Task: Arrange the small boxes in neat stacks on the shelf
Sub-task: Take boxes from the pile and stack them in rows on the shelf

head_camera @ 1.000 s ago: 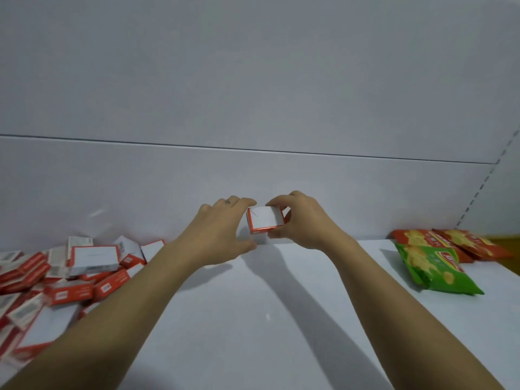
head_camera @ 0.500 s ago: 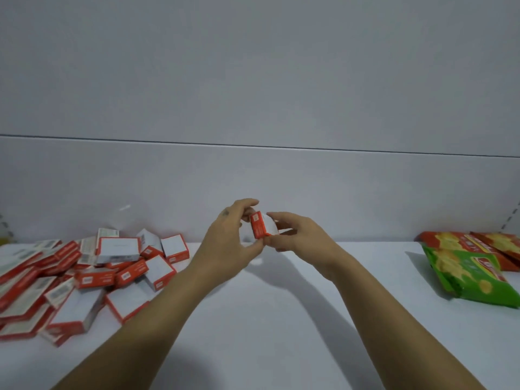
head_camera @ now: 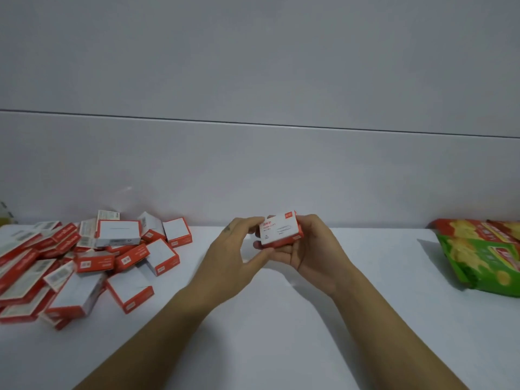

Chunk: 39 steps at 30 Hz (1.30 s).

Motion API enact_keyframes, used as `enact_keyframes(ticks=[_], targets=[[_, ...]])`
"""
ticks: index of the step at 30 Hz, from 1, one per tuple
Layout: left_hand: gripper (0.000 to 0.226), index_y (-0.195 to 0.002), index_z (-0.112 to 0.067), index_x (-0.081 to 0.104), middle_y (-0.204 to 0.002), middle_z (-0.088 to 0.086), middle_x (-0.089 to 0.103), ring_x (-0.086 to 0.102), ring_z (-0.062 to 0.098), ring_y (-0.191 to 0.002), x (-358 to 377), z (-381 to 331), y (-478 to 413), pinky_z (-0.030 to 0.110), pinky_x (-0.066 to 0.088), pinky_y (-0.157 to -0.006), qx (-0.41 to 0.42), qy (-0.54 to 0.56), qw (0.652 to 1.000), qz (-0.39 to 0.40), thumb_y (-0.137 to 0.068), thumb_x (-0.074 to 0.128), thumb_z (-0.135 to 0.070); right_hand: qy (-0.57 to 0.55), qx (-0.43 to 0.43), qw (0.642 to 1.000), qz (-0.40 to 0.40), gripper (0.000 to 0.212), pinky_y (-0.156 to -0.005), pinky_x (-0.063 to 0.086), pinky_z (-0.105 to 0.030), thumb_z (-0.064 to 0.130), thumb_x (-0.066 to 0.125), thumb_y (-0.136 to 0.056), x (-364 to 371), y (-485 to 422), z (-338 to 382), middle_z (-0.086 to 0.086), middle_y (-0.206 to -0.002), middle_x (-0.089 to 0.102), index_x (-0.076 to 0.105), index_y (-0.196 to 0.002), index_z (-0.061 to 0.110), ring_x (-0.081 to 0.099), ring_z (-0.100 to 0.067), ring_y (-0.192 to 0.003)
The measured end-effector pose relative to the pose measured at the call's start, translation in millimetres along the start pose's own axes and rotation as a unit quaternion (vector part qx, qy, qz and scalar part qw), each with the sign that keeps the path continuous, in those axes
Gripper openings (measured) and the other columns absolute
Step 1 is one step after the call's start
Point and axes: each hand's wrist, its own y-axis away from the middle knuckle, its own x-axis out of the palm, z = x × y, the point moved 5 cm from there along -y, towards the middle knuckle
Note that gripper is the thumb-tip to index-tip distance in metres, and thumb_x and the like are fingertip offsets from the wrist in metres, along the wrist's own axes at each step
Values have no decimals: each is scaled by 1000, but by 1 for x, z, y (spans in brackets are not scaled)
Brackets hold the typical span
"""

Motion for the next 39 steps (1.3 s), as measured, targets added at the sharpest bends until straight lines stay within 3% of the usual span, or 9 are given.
enact_keyframes(ticks=[2,6,11,15,24,28,31,36,39], targets=[[50,-129,-32,48,-121,-15,57,52,2,-109,-2,1,1,21,49,-91,-1,5,1000,1,-83,69,-36,-21,2,1000,-2,47,-93,52,-46,20,34,-95,-2,4,-1,-32,-123,59,49,-128,-10,56,-48,-115],[49,-122,-30,55,-116,-14,62,56,0,-104,-6,4,2,15,49,-85,-16,50,998,-17,-78,76,-28,-6,-13,999,-46,41,-101,45,-51,17,41,-93,-9,8,-4,-29,-120,62,55,-125,-5,57,-45,-114],[49,-118,-29,58,-111,-12,63,58,3,-102,-6,7,3,17,50,-84,-41,74,996,-17,-74,80,-24,104,-29,990,-96,39,-82,54,-41,31,43,-98,-13,5,-8,-20,-114,68,61,-119,2,65,-30,-99],[49,-115,-31,56,-111,-11,61,57,0,-101,-7,7,4,17,51,-83,-53,87,995,-9,-74,81,-23,182,-41,976,-116,27,-73,52,-34,20,51,-97,-13,8,-8,-11,-101,73,68,-109,3,65,-21,-88],[51,-121,-30,54,-115,-14,57,54,-6,-101,-11,7,5,7,46,-81,-45,28,999,-3,-76,78,-31,235,-100,954,-158,31,-76,58,-33,11,61,-92,-10,14,-5,-9,-107,70,58,-123,14,72,-25,-84],[53,-123,-30,52,-120,-13,56,54,5,-104,-13,9,4,7,45,-79,-55,-21,998,-13,-77,78,-31,472,-159,849,-175,53,-81,56,-26,17,75,-80,-8,16,0,13,-116,62,54,-126,33,66,-9,-93],[53,-125,-28,52,-122,-11,56,53,10,-107,-15,10,5,7,43,-76,-52,-34,998,-16,-78,77,-27,564,-212,781,-162,61,-81,50,-14,13,76,-77,-3,17,4,17,-121,52,51,-130,29,57,4,-100],[57,-130,-26,51,-126,-7,56,52,9,-111,-12,13,2,13,45,-81,-60,-59,996,-24,-79,76,-28,719,-232,639,-145,55,-87,41,-18,20,76,-79,1,5,17,10,-122,51,55,-130,22,46,-4,-109],[64,-139,-30,43,-135,-5,52,47,15,-121,-7,16,-3,32,47,-97,-81,-100,992,-5,-82,71,-38,753,-216,605,-144,53,-88,42,-21,17,74,-81,0,-5,27,8,-123,50,55,-131,20,46,-10,-114]])
